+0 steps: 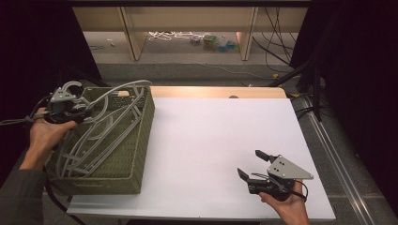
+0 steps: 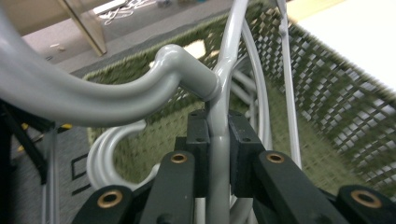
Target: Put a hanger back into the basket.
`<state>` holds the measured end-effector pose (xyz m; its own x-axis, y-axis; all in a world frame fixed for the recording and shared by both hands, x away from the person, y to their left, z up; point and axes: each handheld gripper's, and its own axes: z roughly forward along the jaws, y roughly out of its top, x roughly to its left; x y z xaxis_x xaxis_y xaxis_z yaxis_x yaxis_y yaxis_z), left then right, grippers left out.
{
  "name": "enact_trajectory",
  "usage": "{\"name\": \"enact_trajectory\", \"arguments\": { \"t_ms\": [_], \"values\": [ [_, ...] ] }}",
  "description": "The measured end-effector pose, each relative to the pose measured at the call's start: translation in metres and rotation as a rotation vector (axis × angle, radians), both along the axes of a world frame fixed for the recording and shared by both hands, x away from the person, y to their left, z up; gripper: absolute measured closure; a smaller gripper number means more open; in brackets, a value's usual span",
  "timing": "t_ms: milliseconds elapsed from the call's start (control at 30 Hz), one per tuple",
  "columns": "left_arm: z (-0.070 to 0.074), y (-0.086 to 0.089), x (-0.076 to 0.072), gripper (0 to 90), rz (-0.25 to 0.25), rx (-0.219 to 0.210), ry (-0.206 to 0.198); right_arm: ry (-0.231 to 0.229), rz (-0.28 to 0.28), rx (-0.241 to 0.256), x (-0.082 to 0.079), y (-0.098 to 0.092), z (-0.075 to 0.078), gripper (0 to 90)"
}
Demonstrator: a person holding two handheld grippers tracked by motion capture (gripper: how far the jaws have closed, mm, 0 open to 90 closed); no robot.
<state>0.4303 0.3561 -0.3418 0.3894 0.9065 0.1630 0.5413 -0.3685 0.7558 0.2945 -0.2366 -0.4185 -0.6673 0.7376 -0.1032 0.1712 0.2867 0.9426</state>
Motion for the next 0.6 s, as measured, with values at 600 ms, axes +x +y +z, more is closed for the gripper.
{"name": "enact_trajectory", "arguments": {
  "t_ms": [600],
  "values": [
    [-0.03,0.009,0.002,80.8,0.029,0.005,0.083,0.003,0.007,-0.008,0.001,0.0,-0.001,17.8]
  ]
}}
